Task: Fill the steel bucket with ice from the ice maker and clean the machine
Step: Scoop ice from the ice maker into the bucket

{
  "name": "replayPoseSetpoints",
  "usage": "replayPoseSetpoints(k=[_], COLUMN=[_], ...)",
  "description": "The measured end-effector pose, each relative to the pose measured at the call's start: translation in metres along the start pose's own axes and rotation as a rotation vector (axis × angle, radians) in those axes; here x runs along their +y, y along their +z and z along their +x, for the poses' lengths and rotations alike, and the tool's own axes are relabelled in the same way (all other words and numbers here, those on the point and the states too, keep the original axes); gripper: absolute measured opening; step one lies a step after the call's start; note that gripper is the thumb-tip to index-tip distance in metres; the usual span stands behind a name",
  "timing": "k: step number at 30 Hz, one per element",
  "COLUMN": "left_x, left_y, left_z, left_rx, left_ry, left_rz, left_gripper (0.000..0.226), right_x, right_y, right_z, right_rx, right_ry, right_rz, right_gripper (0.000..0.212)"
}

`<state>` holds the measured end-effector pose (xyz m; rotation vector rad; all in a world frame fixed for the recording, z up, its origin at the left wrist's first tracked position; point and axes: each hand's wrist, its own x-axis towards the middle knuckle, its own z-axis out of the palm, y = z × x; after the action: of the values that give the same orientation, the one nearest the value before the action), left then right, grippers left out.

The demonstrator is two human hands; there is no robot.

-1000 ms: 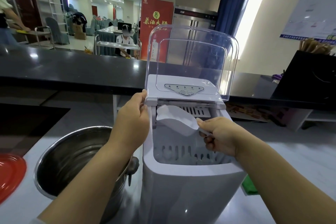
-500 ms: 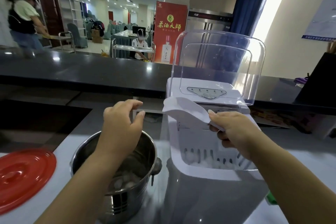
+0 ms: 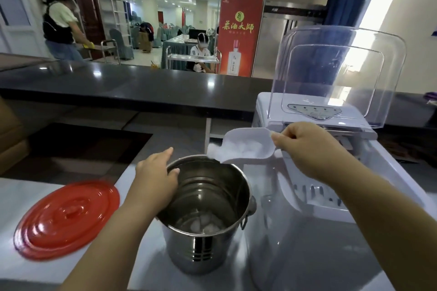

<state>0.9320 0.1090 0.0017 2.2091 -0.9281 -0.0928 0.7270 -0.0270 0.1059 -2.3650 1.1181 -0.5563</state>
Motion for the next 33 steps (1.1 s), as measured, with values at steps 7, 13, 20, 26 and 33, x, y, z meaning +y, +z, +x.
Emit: replayPoseSetpoints(k=[7, 13, 20, 26, 33], left_x=[-0.02, -0.02, -0.022, -0.015, 0.018], left_y=[0.005, 0.004, 0.006, 0.002, -0.007], left_z=[0.002, 0.0, 0.0, -0.002, -0.01], left_rx=[-0.094, -0.056, 0.006, 0.159, 0.16], left_ry=[-0.064, 0.002, 0.042, 0.202, 0.293], left_rz=[-0.073, -0.111, -0.114, -0.097, -0.257], left_gripper=[0.031, 0.026, 0.041, 0.034, 0.031], right_x=[-0.02, -0.025, -0.019, -0.006, 0.013], right_y=[0.015, 0.028, 0.034, 0.034, 0.015], right_z=[-0.007, -0.009, -0.007, -0.01, -0.015], right_rx=[0.057, 0.093, 0.154, 0.253, 0.302], right_ry=[-0.049, -0.082, -0.076, 0.008, 0.054], right_rz=[-0.203, -0.229, -0.139, 0.072, 0.205], right_gripper=[0.032, 0.023, 0.025, 0.032, 0.035])
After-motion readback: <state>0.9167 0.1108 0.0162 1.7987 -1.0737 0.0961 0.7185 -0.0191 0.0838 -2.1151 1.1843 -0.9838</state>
